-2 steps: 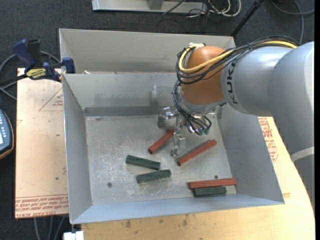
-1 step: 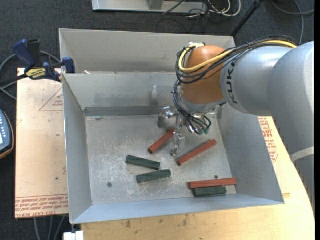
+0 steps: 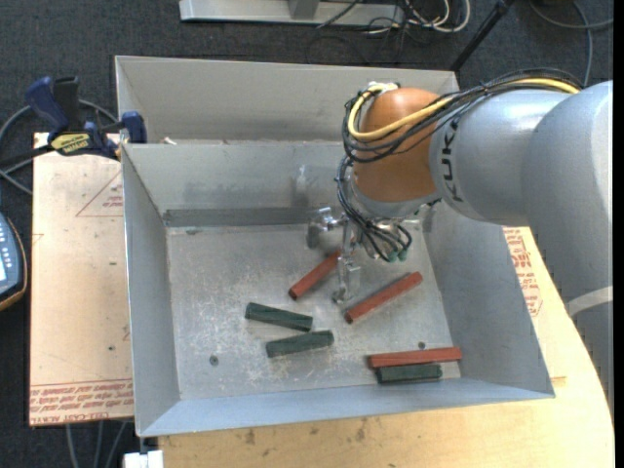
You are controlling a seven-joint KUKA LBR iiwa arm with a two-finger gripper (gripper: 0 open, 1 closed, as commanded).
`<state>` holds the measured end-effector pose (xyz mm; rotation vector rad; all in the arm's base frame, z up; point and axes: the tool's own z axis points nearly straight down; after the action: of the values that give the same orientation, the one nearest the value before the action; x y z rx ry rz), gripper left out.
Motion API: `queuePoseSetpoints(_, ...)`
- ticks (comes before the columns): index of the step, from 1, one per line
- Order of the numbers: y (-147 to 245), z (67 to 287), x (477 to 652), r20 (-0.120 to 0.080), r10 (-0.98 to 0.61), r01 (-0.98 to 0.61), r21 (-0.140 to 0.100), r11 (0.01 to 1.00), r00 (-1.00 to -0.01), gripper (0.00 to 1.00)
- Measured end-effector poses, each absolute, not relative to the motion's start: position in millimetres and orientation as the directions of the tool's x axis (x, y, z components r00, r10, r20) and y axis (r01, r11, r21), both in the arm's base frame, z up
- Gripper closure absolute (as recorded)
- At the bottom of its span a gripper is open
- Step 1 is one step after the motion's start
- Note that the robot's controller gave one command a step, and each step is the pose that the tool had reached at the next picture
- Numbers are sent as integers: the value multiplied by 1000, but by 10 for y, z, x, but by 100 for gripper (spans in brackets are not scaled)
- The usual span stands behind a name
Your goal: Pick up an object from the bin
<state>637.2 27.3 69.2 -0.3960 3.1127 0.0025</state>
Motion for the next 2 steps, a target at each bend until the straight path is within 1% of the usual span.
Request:
queuePoseSetpoints(1, 276, 698, 6380, -4, -249, -249, 1, 968, -968, 0)
queuePoseSetpoints(2, 277, 707, 6387, -4, -248, -248, 1, 969, -969, 100)
